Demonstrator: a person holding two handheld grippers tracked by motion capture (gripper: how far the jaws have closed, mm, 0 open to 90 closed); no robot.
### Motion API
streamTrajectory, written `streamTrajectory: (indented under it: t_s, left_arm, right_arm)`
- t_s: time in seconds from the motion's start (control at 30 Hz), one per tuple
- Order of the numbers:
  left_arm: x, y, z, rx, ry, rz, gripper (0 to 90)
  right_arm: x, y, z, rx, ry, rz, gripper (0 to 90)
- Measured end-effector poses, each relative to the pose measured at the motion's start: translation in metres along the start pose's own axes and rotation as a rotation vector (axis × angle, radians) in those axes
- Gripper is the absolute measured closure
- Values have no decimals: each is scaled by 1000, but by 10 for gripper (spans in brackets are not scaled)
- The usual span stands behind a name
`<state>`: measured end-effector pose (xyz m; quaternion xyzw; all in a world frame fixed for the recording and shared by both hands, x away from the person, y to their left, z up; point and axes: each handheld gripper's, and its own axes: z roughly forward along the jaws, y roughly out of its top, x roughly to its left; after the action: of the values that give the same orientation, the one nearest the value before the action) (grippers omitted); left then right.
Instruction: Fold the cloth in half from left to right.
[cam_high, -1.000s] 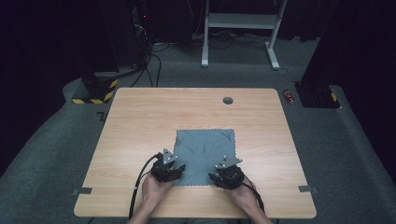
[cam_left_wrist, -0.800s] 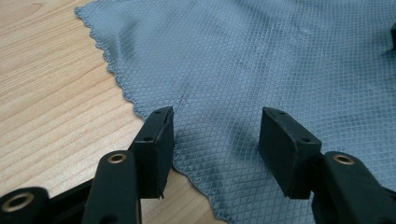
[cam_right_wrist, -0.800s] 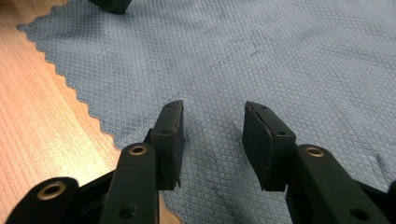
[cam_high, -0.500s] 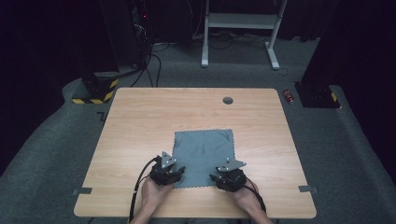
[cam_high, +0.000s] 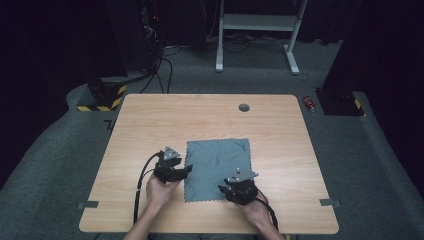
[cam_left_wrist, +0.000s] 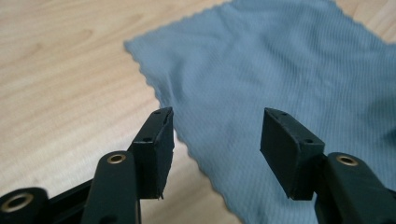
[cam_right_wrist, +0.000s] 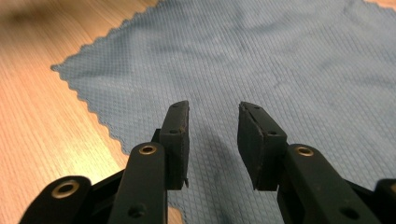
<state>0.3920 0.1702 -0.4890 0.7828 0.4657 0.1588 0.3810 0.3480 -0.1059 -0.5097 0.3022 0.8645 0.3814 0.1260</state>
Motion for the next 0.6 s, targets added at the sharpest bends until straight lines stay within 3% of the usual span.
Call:
streamTrajectory:
  t_s: [0.33, 0.4, 0.53, 0.6]
  left_arm:
    - [18, 24, 10, 27, 25, -19, 448]
    - [22, 27, 11, 20, 20, -43, 447]
    - [27, 35, 19, 30, 42, -31, 444]
    - [30, 39, 25, 57, 63, -21, 444]
  right_arm:
    - [9, 9, 7, -14, 39, -4, 670]
    - [11, 11, 10, -12, 54, 3, 678]
    - [19, 17, 15, -15, 72, -17, 689]
    - [24, 21, 18, -22, 78, -31, 694]
